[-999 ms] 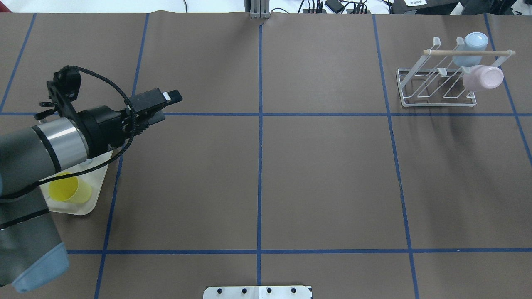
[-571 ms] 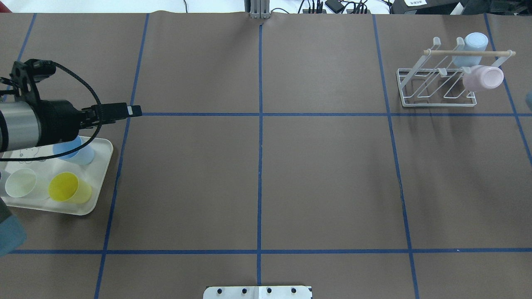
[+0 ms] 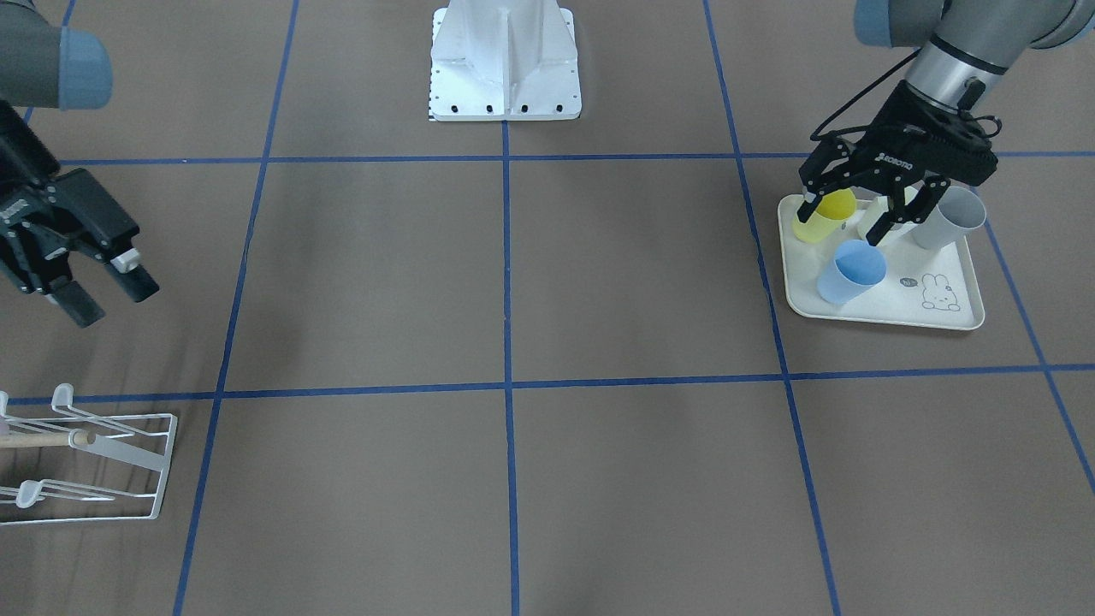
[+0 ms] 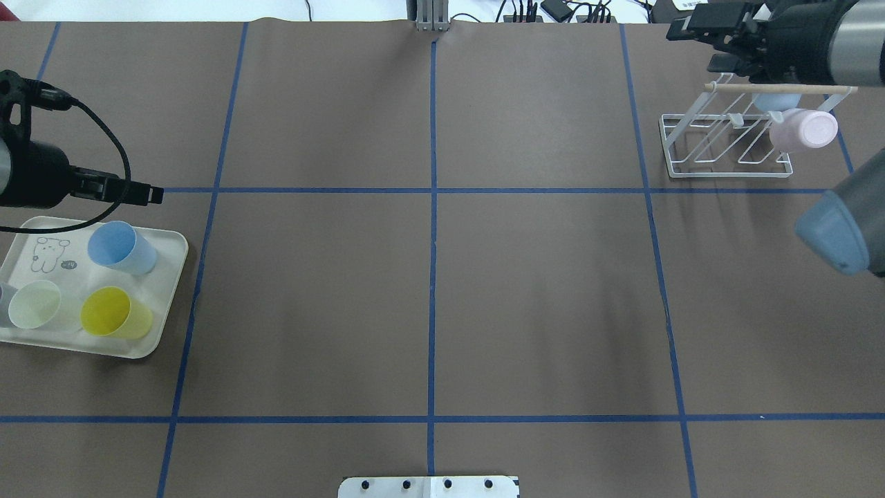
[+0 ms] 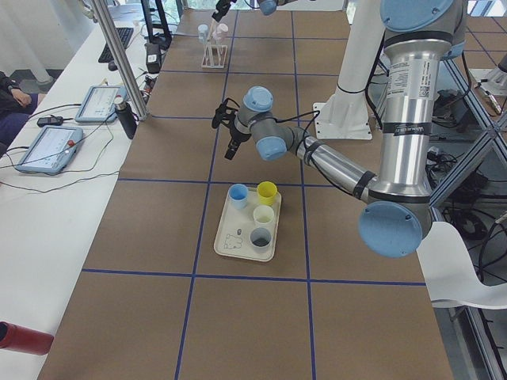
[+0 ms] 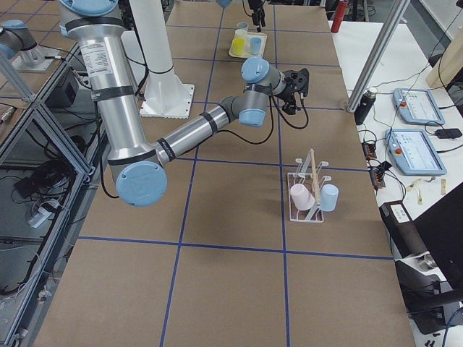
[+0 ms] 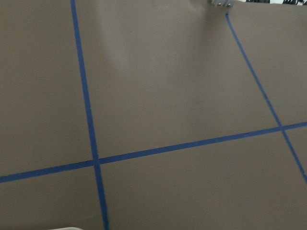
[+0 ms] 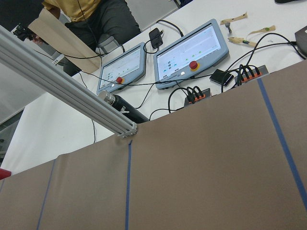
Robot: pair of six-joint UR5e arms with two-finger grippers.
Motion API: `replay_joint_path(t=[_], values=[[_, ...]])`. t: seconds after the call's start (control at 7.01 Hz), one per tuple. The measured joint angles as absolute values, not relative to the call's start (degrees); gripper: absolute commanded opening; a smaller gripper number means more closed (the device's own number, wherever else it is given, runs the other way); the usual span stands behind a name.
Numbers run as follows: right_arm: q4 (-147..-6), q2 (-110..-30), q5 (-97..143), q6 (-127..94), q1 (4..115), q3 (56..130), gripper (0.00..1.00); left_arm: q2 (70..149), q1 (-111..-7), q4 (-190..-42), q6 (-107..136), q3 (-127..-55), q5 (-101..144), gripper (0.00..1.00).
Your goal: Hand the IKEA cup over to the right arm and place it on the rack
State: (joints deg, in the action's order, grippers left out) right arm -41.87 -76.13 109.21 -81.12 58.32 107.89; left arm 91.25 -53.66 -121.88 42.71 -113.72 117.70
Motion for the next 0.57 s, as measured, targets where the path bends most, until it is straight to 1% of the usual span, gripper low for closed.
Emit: replay_joint_path(t=[0.29, 0.57], values=[[-41.8, -75.2, 101.7, -84.8, 52.1, 109.4, 1.0, 90.9, -54.8, -121.1, 33.8, -107.2, 120.3, 0.99], [-41.8, -74.7, 97.8, -86.1, 48.9, 109.9, 1.0, 90.8, -56.1, -121.0, 28.3, -102.8, 121.5, 0.99]])
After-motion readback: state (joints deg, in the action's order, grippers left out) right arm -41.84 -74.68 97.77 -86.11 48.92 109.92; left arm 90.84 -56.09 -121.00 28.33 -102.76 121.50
